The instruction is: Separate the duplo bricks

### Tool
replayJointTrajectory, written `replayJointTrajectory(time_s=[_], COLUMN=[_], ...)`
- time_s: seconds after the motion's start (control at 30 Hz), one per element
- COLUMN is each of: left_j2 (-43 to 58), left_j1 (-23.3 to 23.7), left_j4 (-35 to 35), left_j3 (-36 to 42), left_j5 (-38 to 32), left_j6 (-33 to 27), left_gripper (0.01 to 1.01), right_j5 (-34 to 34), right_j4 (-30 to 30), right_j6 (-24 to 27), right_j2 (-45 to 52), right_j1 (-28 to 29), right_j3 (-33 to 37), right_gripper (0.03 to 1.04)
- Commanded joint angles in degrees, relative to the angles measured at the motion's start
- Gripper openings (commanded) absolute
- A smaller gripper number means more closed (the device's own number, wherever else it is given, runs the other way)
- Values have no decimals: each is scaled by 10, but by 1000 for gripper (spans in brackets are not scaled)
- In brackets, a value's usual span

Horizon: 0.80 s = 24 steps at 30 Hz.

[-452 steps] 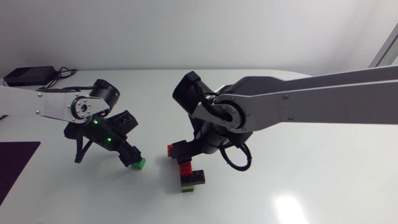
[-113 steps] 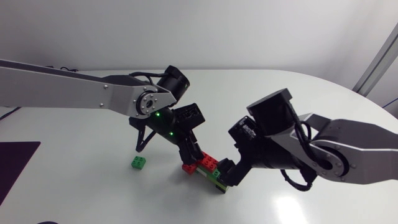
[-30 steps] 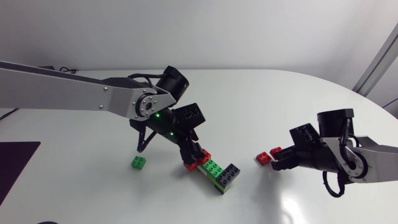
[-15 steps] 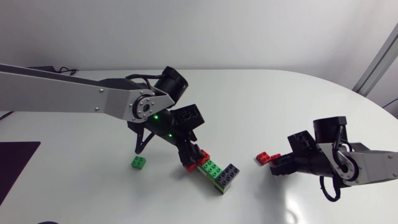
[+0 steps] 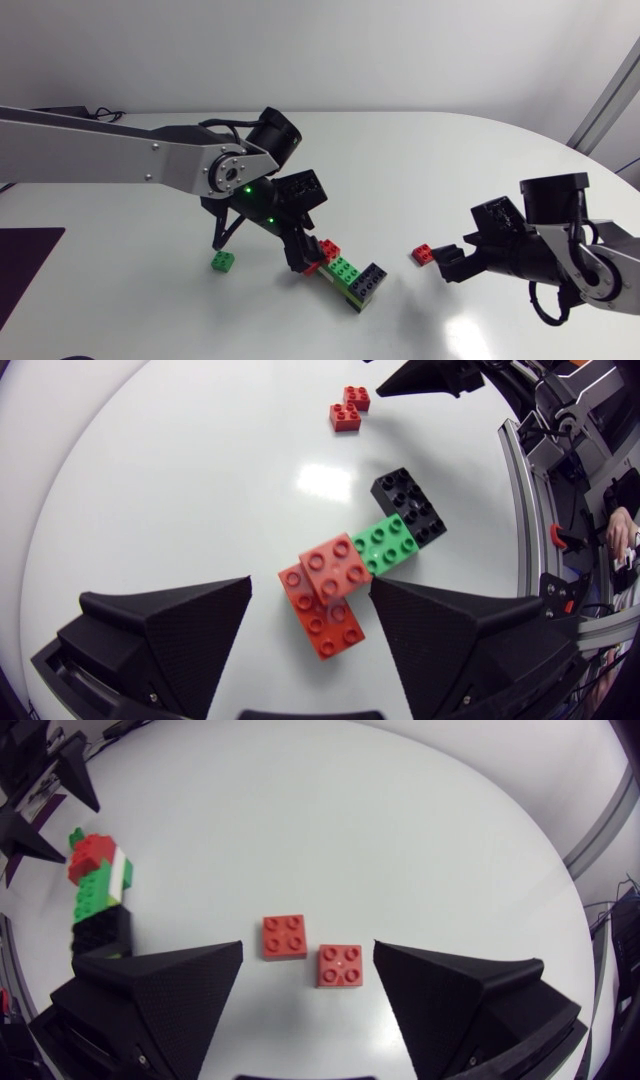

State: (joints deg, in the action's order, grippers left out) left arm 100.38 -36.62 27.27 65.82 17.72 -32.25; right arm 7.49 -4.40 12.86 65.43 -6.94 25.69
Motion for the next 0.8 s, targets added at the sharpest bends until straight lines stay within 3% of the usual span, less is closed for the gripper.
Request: replayJointTrajectory(time_s=[0.0,0.17,0.33,0.6,0.77], left_j2=[-13,-10,-11,-22,-24], left_j1=[-8,-22,-15,17,29], left_j4=[8,8,8,8,8], left_j3=[-19,-18,-13,-21,-24], left_j5=[-1,-1,-1,-2,-1], left_j6=[10,15,15,3,-2], left_gripper=[831,834,857,857,857], right_j5=[-1,-49,-83,-99,-100], right_j4=[-37,-65,-40,-7,7], right_j6=[-27,-79,-117,-144,-147], right_j2=[-47,-72,-11,81,121], right_j1=[-45,-179,-272,-345,-361], right_j3=[16,32,57,96,103], right_gripper=[995,995,995,995,995])
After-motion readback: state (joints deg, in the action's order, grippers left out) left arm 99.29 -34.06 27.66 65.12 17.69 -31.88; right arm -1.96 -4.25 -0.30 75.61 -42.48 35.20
